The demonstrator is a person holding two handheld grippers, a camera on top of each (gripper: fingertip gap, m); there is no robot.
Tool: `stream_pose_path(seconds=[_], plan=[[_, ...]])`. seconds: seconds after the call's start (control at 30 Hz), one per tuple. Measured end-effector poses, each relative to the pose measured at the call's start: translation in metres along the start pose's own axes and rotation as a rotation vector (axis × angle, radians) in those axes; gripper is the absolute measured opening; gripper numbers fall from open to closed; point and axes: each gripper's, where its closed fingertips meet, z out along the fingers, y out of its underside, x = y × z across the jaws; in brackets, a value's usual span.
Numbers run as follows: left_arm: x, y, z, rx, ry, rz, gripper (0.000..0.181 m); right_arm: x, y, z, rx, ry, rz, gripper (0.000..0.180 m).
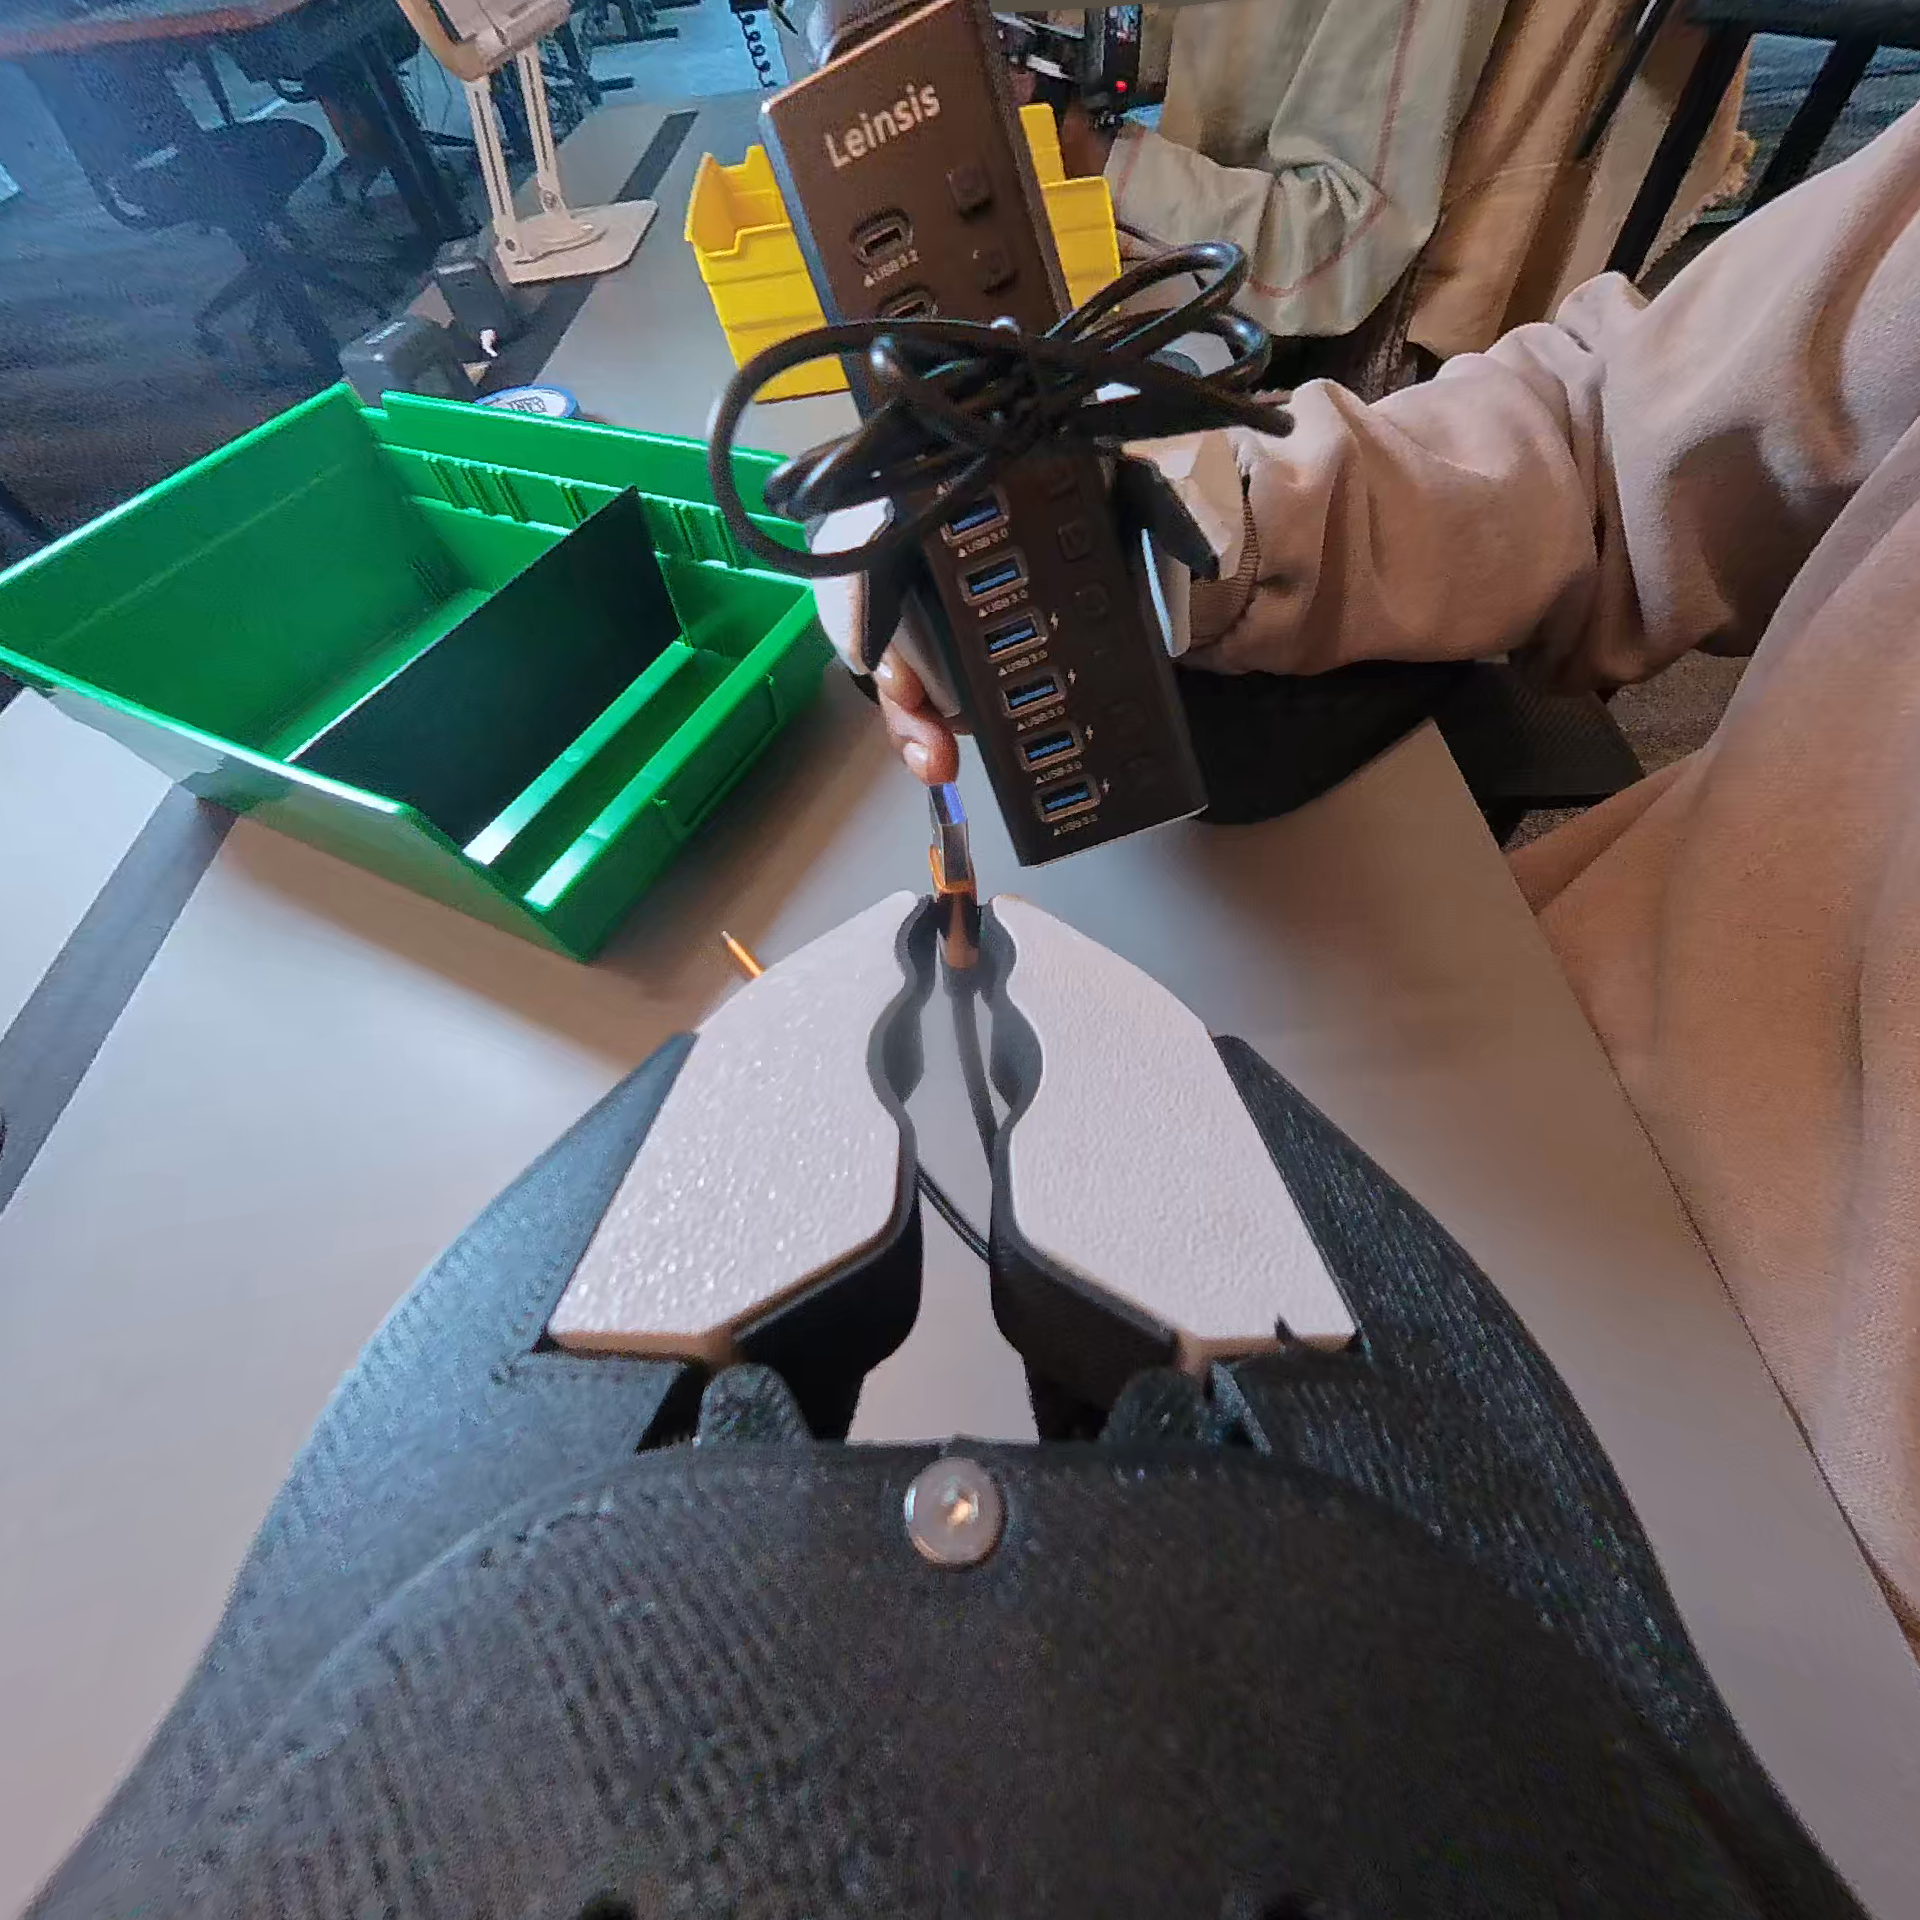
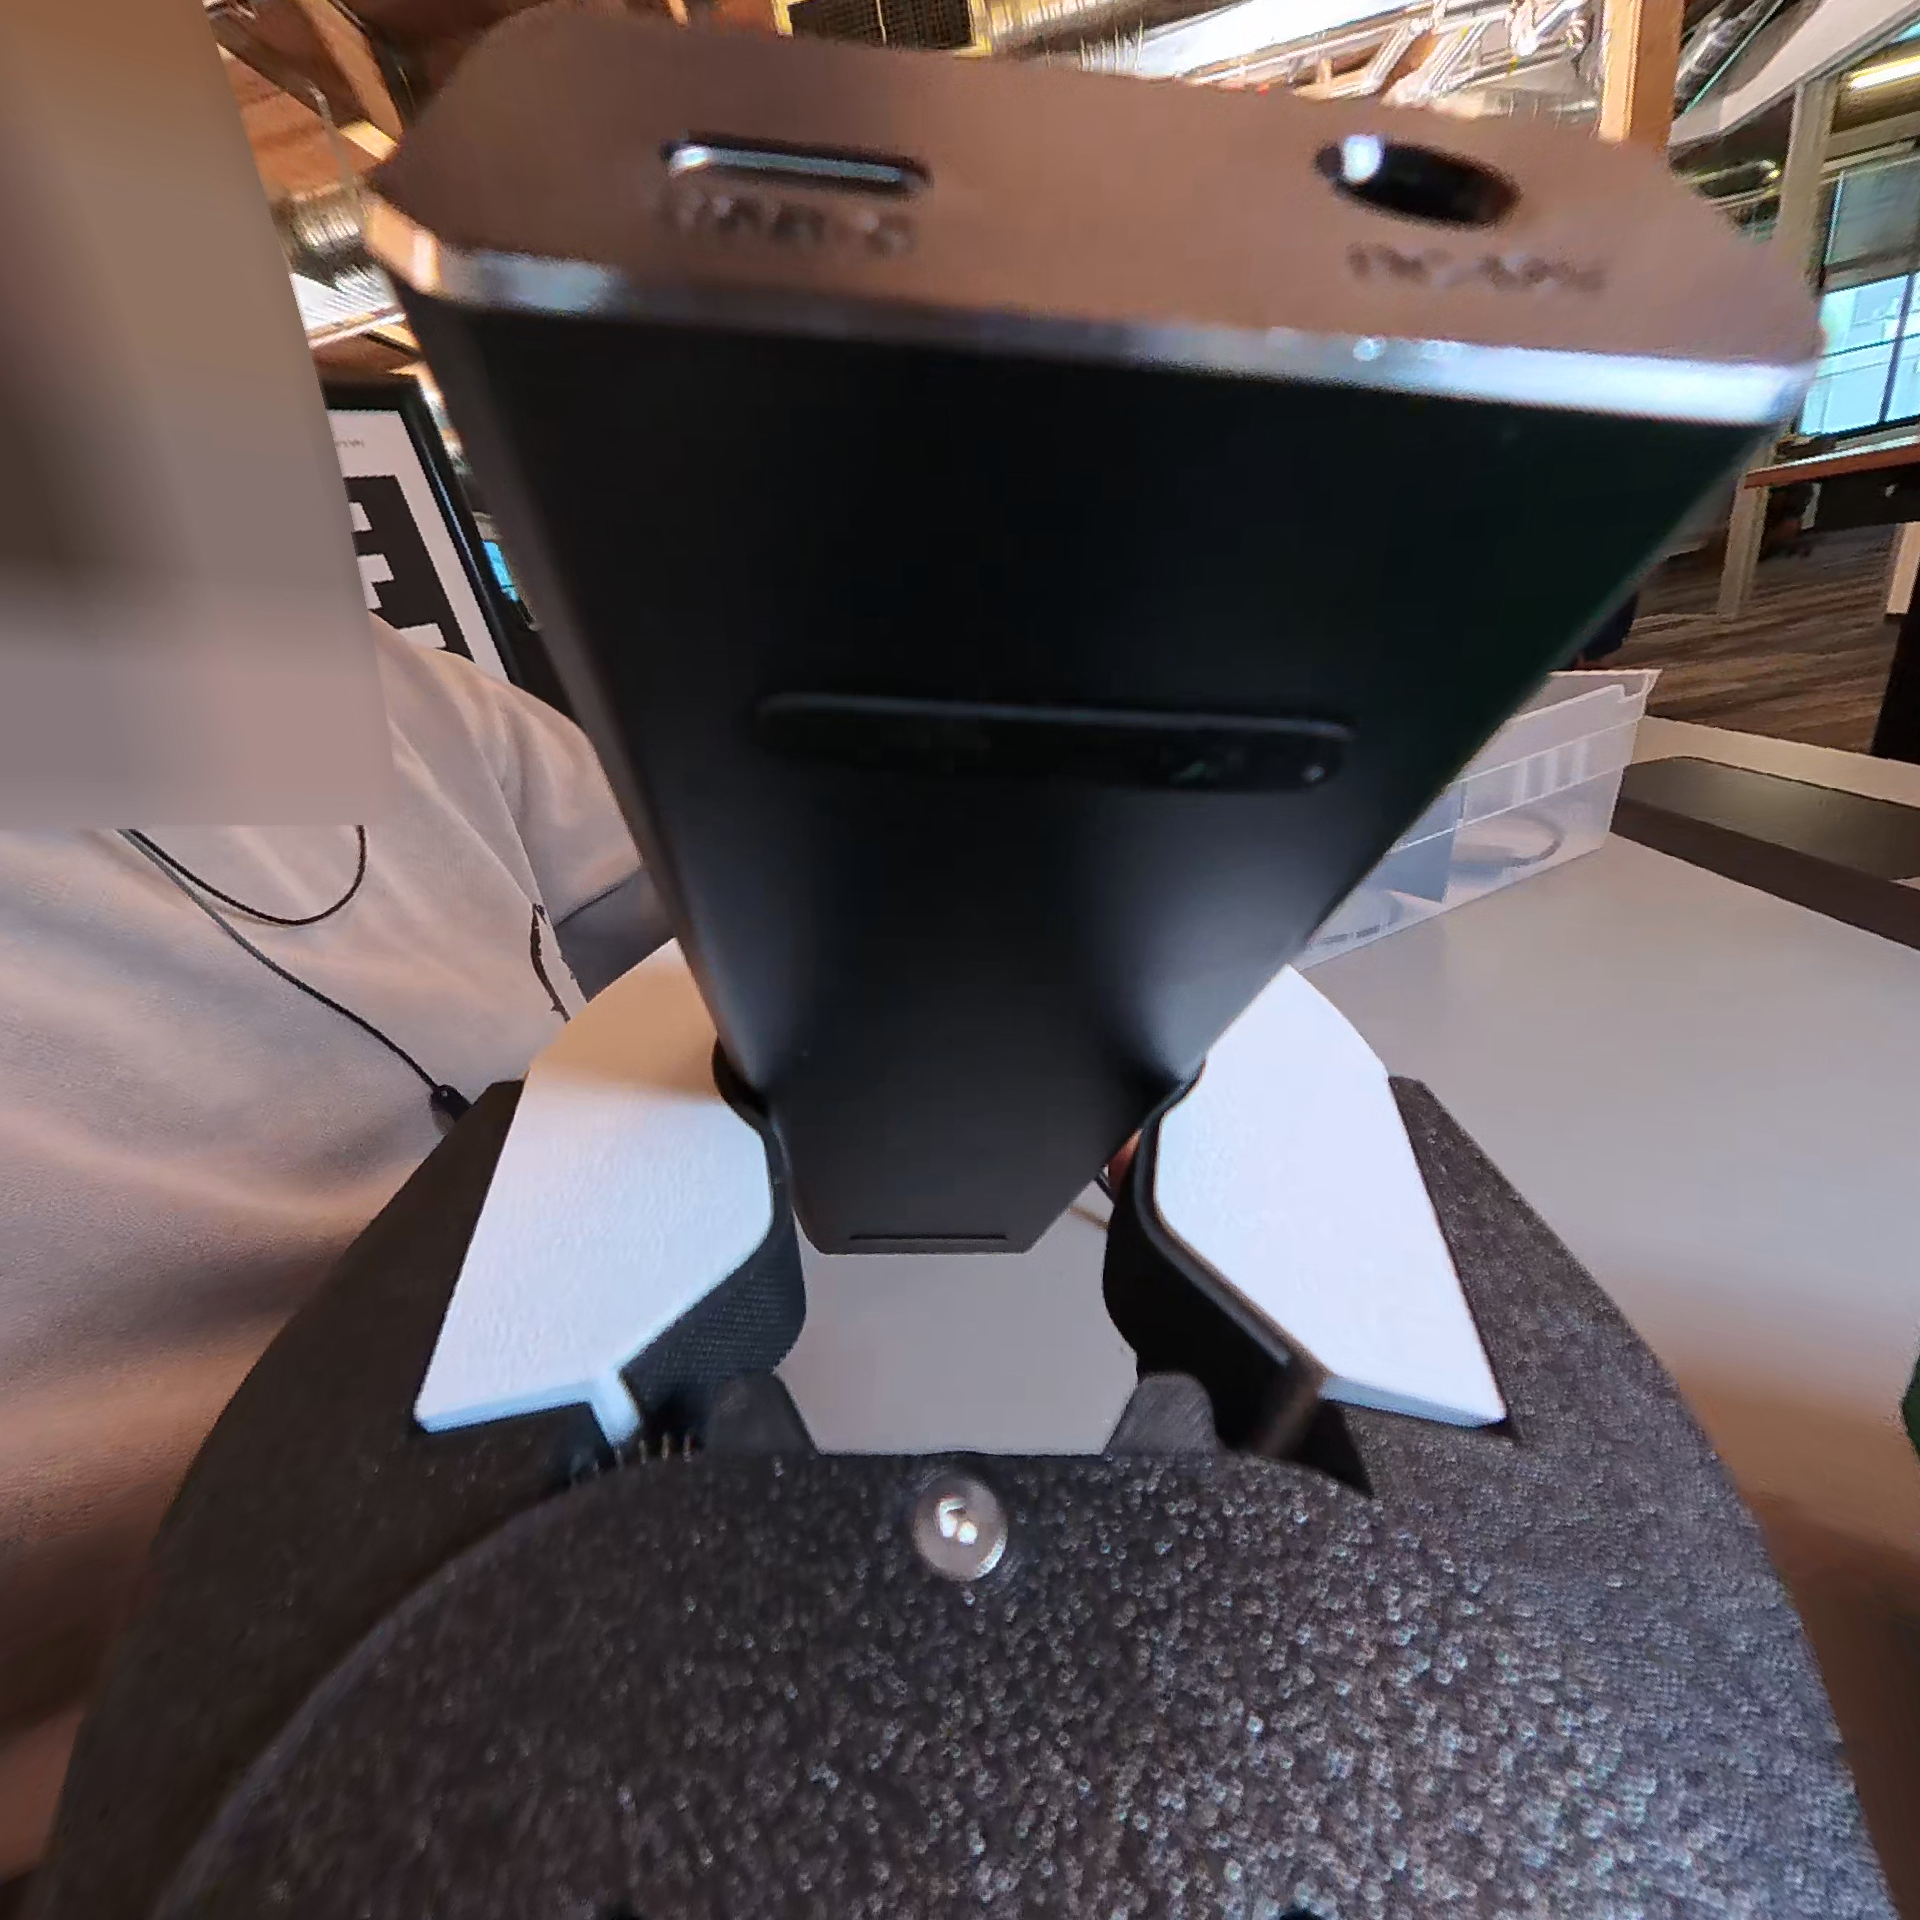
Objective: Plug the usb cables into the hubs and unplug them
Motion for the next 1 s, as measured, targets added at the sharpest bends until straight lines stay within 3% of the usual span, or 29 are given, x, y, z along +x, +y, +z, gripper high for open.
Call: stream_pose_path(seconds=[0.37, 0.63, 0.7, 0.83, 1.0], plan=[[-0.008, -0.019, -0.041, 0.070, -0.003, 0.018, 0.008, -0.005, -0.006, -0.002, -0.007, -0.015, -0.012, 0.072], [0.041, -0.081, -0.121, 0.287, 0.403, 0.000, 0.008, -0.013, -0.025, -0.010, 0.036, -0.023, -0.051, 0.073], [0.025, -0.064, -0.101, 0.195, 0.429, -0.101, 0.008, -0.010, -0.022, -0.011, 0.034, -0.020, -0.036, 0.072], [-0.007, 0.024, -0.018, -0.154, 0.343, -0.336, 0.008, -0.009, -0.017, -0.009, 0.021, -0.023, -0.020, 0.072], [-0.040, 0.105, 0.055, -0.397, 0.093, -0.323, 0.014, -0.011, -0.012, -0.005, -0.002, -0.028, -0.027, 0.072]])
